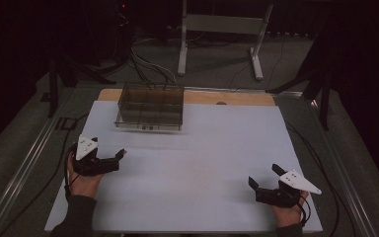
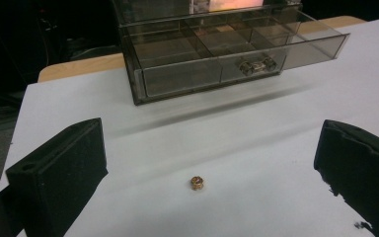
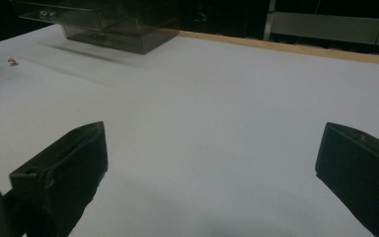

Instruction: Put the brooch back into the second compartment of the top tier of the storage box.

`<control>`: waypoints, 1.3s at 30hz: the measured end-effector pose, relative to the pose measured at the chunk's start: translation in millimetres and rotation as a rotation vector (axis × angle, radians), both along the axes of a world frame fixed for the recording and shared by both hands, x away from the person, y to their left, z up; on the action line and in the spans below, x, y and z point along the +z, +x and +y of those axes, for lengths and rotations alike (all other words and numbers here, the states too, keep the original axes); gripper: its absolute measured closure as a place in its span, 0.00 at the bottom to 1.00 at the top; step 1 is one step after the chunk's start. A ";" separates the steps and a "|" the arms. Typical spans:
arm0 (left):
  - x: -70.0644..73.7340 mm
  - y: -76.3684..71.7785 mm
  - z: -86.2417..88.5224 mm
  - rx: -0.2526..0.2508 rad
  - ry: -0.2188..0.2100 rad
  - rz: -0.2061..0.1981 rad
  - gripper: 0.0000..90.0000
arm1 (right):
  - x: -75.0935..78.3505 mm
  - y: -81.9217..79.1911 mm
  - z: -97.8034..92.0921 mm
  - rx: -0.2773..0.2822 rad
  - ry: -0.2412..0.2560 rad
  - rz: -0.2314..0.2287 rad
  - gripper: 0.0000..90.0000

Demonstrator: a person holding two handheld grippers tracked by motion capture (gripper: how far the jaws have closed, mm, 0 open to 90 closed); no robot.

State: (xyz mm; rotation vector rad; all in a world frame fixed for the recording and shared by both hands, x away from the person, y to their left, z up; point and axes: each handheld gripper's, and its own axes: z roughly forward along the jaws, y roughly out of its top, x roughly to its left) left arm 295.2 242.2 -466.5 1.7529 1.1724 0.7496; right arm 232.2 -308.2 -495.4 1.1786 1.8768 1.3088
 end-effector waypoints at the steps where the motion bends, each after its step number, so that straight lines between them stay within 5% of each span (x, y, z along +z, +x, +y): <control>1: -0.2 1.4 0.0 0.000 -0.001 0.002 0.00 | 0.0 0.0 0.0 0.000 0.000 0.001 0.00; 27: -16.3 29.2 -3.9 0.033 -0.035 0.061 0.00 | -0.1 0.4 0.0 0.000 0.004 0.002 0.00; 39: -22.2 44.4 -11.8 0.042 -0.013 0.102 0.00 | -0.2 0.7 -0.4 -0.003 0.005 0.004 0.00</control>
